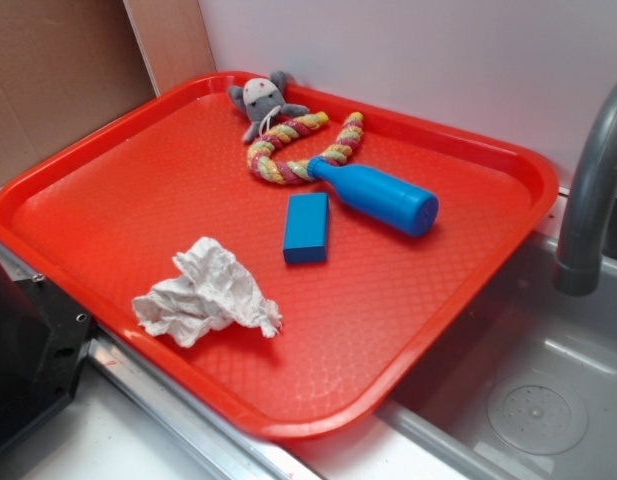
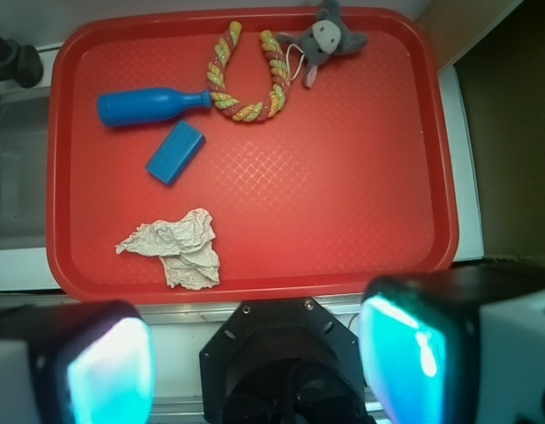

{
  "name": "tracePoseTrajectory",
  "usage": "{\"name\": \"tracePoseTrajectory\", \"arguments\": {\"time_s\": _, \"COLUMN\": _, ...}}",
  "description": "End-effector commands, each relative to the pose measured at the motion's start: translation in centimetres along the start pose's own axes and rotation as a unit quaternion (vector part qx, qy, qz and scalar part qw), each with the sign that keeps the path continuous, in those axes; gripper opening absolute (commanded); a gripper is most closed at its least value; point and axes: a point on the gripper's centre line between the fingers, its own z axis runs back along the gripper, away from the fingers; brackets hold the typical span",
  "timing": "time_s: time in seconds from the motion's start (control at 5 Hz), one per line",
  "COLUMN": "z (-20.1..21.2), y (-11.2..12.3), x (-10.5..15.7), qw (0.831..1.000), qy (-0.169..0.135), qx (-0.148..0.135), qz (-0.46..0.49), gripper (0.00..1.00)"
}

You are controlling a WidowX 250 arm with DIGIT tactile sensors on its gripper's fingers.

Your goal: Grab the blue bottle.

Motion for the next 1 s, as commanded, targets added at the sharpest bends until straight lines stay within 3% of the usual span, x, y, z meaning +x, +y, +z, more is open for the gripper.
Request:
{"name": "tracePoseTrajectory", "arguments": {"time_s": 0.0, "z": 0.0, "y": 0.0, "x": 0.0, "qw": 1.0, "qy": 0.0, "qx": 0.0, "qz": 0.0, "gripper": 1.0}}
{"name": "tracePoseTrajectory", "arguments": {"time_s": 0.2, "z": -2.4, "y": -3.2, "x": 4.7, "qw": 0.991, "qy": -0.012, "qx": 0.041, "qz": -0.13, "gripper": 1.0}}
{"name": "tracePoseTrajectory", "arguments": {"time_s": 0.8, "z": -2.4, "y": -3.2, "x": 4.7, "qw": 0.991, "qy": -0.012, "qx": 0.041, "qz": -0.13, "gripper": 1.0}}
